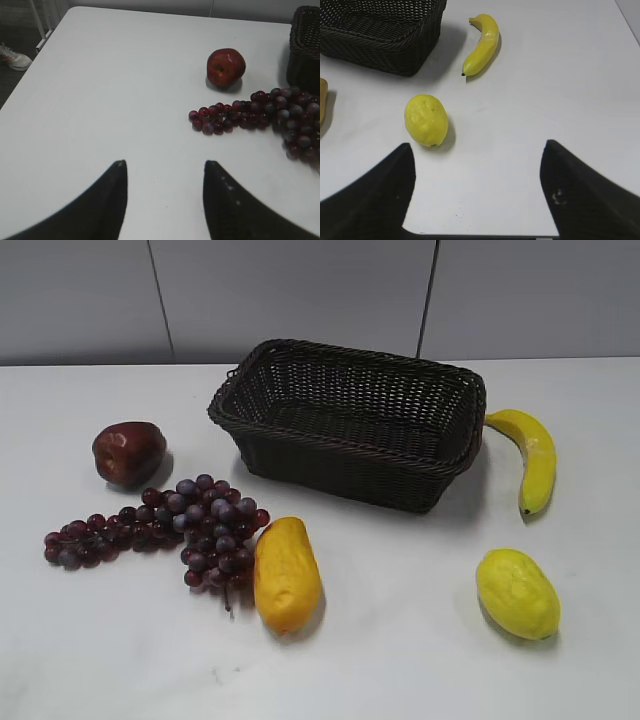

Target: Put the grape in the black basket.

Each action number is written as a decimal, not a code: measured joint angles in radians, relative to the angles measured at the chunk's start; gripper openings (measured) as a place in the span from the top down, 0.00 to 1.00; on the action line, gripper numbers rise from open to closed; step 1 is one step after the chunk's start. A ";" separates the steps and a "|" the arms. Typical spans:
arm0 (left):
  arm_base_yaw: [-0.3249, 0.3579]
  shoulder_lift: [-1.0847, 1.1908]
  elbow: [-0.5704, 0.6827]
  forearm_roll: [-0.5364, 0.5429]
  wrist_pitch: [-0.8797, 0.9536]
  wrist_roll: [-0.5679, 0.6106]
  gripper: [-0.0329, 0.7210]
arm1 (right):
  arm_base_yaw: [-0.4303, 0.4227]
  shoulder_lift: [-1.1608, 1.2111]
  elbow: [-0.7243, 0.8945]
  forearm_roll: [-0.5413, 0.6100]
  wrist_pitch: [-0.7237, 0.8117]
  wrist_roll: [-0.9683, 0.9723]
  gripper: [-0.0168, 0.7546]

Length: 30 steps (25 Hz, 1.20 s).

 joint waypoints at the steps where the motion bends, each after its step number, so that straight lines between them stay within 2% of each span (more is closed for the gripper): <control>1: 0.000 0.000 0.000 0.000 0.000 0.000 0.35 | 0.000 0.000 0.000 0.000 0.000 0.000 0.21; 10: 0.000 0.000 -0.012 -0.017 -0.039 0.000 0.36 | 0.000 0.000 0.000 0.000 0.000 0.000 0.21; 15: 0.000 0.026 -0.054 -0.072 -0.285 0.000 0.37 | 0.000 0.000 0.000 0.000 0.000 0.000 0.21; 20: 0.000 0.211 -0.094 -0.076 -0.402 0.037 0.38 | 0.000 0.000 0.000 0.000 0.000 0.000 0.21; 26: 0.000 0.543 -0.254 -0.079 -0.419 0.111 0.39 | 0.000 0.000 0.000 0.000 0.000 0.000 0.21; 30: 0.000 0.764 -0.379 -0.117 -0.362 0.145 0.39 | 0.000 0.000 0.000 0.000 0.000 0.000 0.21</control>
